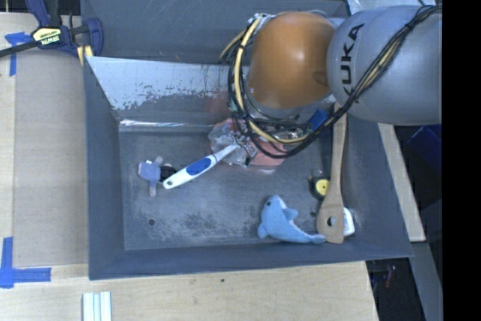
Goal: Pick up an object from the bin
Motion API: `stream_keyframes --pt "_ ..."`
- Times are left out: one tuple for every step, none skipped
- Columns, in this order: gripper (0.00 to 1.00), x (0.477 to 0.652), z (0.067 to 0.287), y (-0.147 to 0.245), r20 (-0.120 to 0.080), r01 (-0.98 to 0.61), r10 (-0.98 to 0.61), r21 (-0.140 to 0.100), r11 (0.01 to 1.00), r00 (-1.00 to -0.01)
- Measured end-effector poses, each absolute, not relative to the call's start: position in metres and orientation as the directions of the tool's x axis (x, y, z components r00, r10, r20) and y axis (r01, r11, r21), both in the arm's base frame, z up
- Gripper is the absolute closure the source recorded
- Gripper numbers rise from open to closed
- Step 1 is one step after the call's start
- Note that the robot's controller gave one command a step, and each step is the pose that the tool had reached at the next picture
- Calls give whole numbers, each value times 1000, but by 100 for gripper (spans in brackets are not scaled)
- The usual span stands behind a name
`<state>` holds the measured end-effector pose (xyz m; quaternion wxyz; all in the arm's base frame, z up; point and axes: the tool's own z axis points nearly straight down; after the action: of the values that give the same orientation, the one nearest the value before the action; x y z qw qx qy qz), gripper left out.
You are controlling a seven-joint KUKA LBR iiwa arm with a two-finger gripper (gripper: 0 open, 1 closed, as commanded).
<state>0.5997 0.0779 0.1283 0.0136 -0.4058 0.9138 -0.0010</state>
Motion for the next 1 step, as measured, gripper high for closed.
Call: stream_keyframes --pt "100 600 137 78 -28 -740 -740 -15 673 -672"
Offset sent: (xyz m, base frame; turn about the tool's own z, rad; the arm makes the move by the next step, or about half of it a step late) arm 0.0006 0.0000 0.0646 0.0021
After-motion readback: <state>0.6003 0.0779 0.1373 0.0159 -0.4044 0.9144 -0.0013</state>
